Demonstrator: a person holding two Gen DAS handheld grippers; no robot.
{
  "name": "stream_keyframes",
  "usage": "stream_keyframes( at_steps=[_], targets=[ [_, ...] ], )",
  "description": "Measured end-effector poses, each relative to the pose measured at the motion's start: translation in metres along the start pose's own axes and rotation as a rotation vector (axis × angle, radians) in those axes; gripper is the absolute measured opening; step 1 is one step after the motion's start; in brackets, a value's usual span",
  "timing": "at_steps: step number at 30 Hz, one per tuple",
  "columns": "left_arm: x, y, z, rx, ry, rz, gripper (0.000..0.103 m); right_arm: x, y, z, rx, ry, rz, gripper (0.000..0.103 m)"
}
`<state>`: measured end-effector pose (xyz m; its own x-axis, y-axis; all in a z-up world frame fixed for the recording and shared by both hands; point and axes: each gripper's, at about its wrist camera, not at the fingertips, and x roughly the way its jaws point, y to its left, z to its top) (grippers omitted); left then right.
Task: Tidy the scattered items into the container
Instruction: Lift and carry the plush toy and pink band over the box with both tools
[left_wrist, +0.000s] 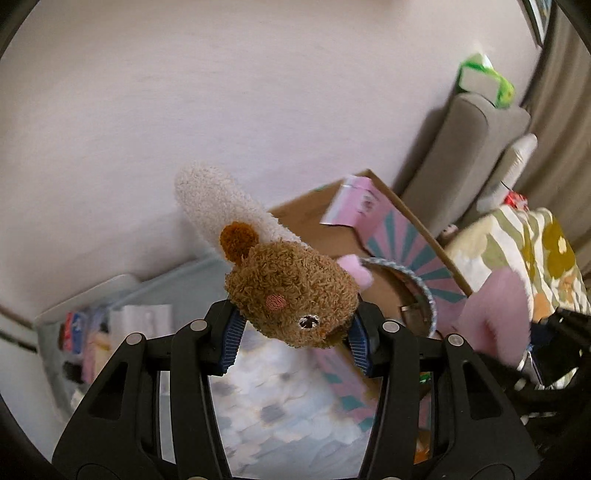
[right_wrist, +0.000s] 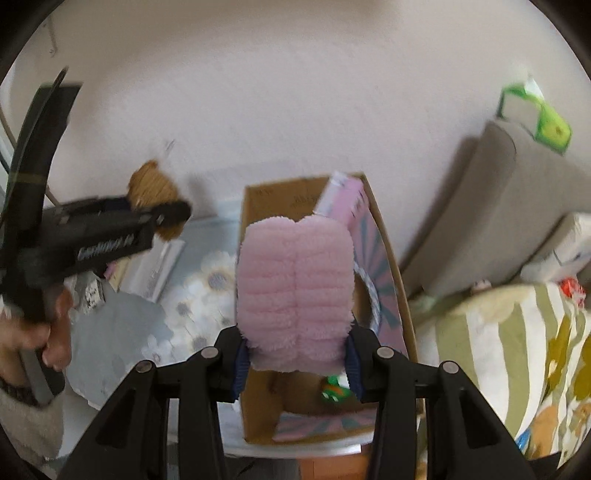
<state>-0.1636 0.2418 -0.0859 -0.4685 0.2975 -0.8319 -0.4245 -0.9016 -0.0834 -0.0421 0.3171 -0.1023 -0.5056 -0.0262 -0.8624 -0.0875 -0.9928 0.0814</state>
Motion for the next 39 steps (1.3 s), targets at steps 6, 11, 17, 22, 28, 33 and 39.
stream_keyframes(
  at_steps=[6,11,17,22,28,33,39],
  targets=[
    [0.046,-0.036,0.006,0.041,0.045,-0.032,0.046,0.019,-0.02,-0.016,0.045,0.06,0.012,0.039],
    [0.072,-0.05,0.013,0.058,0.071,-0.035,0.046,0.034,-0.029,-0.023,0.042,0.104,0.013,0.039],
    [0.102,-0.059,0.024,0.083,0.076,-0.003,0.046,0.059,-0.039,-0.026,0.043,0.151,0.042,0.039],
    [0.125,-0.062,0.03,0.089,0.088,0.017,0.046,0.077,-0.043,-0.024,0.036,0.183,0.062,0.039],
    [0.14,-0.066,0.033,0.105,0.096,0.034,0.046,0.093,-0.043,-0.023,0.001,0.212,0.049,0.039],
    [0.142,-0.074,0.031,0.131,0.096,0.028,0.046,0.097,-0.042,-0.022,-0.009,0.218,0.067,0.039],
    [0.142,-0.083,0.027,0.151,0.104,0.003,0.046,0.1,-0.043,-0.02,-0.003,0.224,0.085,0.039]
  ],
)
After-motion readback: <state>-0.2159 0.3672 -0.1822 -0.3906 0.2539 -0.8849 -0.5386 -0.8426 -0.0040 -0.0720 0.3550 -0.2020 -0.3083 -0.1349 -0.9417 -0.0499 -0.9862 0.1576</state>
